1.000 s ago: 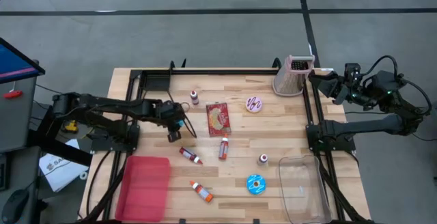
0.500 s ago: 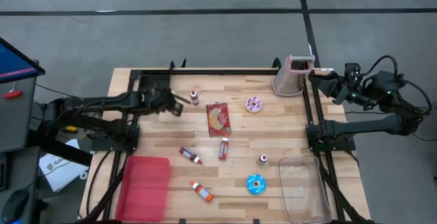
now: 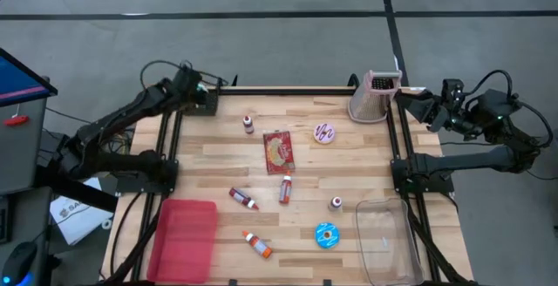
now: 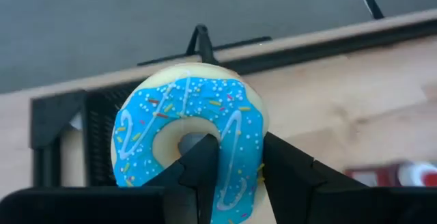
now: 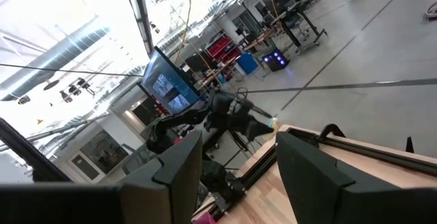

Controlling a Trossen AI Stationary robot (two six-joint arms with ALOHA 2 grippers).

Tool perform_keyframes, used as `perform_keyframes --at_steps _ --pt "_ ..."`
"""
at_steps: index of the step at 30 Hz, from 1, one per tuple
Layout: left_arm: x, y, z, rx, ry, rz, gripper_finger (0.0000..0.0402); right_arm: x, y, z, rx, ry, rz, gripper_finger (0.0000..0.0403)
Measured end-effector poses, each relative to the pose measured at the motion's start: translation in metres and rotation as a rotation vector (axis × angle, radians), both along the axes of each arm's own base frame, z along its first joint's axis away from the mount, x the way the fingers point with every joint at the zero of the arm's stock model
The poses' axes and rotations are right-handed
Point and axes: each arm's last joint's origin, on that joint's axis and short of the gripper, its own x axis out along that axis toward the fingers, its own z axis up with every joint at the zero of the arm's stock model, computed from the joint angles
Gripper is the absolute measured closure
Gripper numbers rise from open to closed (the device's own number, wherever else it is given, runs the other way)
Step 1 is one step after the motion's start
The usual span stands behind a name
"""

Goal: Pick & Place Food Item
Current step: Put the top blue donut into the black bin

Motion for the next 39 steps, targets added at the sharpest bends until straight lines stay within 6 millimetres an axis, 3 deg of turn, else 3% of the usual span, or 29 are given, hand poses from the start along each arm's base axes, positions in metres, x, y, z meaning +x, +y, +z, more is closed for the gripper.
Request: perform_keyframes --at_steps 7,15,39 --pt "-0.013 0.039 -0.014 -0.128 0.084 0.027 0.0288 0.000 0.000 0.000 0.001 0.000 -0.004 0.0223" --pt "-0.007 0.062 -0.032 -0.199 0.132 0.050 0.0266 0.000 0.000 0.000 0.008 -0.008 -0.006 0.0223" --pt "-0.005 0.072 -0.046 -0.215 0.070 0.301 0.0282 0.001 0.001 0.003 0.019 -0.041 0.035 0.0223"
